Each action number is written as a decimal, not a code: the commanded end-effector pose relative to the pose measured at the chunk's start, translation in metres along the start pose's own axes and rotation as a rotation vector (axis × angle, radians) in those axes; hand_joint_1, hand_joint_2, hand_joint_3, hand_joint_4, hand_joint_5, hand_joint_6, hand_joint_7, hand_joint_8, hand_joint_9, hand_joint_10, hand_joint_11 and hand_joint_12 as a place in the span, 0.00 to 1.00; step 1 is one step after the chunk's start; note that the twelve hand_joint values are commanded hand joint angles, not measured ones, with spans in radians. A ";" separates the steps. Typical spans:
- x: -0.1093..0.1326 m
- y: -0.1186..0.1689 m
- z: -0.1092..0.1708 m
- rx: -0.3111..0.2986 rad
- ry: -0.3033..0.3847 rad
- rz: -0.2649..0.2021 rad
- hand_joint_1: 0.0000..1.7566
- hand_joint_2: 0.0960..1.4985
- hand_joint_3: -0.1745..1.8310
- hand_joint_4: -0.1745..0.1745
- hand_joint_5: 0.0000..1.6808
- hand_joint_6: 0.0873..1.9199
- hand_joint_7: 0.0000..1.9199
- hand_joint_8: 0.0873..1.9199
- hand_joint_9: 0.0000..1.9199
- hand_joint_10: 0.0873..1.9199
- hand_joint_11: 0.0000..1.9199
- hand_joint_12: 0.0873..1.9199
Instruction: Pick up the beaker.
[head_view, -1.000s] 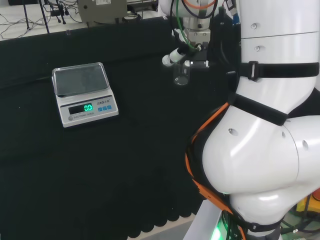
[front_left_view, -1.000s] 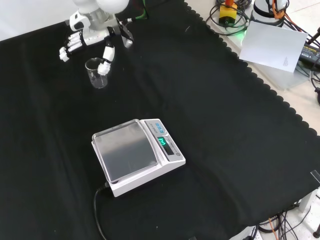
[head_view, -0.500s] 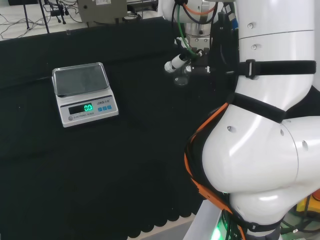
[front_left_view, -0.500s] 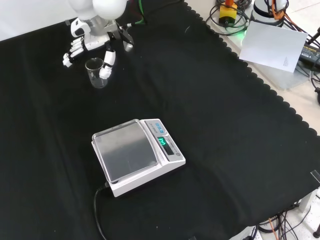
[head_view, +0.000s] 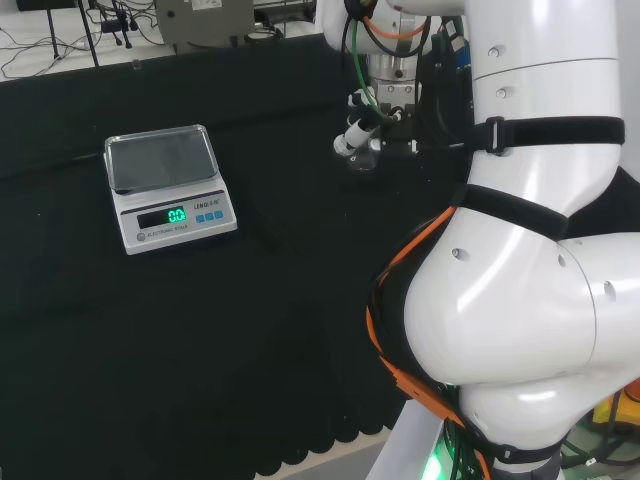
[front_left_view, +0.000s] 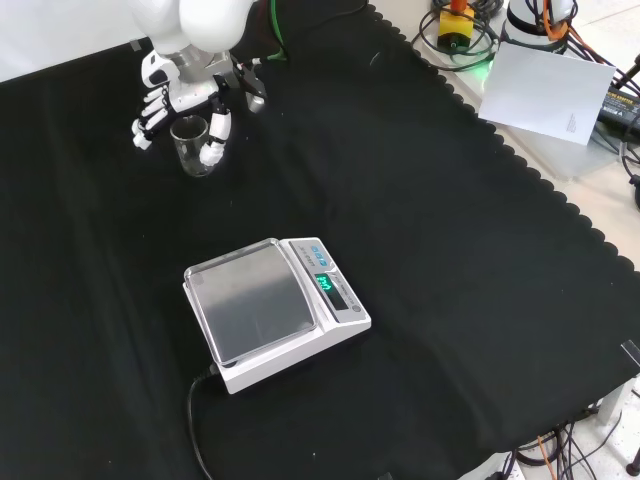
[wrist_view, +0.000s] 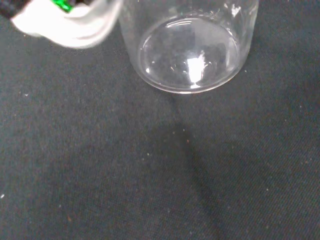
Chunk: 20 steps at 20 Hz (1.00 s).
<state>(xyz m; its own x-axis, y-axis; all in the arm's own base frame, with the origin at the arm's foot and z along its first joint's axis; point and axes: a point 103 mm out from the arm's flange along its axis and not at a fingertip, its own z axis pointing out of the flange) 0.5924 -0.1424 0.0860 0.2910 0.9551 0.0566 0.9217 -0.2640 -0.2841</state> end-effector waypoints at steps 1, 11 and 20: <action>0.003 -0.002 0.003 -0.042 -0.001 -0.001 0.52 0.34 0.37 0.76 0.22 0.00 0.09 0.31 0.23 0.38 0.05 0.80; 0.009 0.001 -0.003 -0.146 0.003 -0.035 0.67 0.62 0.28 0.14 0.50 0.62 0.43 0.65 0.58 0.53 0.64 0.46; 0.014 -0.008 -0.040 -0.201 -0.009 -0.054 0.70 0.69 0.20 0.00 0.49 0.64 0.45 0.65 0.59 0.58 0.66 0.41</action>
<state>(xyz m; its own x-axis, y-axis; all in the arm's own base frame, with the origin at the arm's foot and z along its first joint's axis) 0.5982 -0.1337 0.1092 0.2506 0.9661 0.0615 0.9635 -0.2428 -0.1129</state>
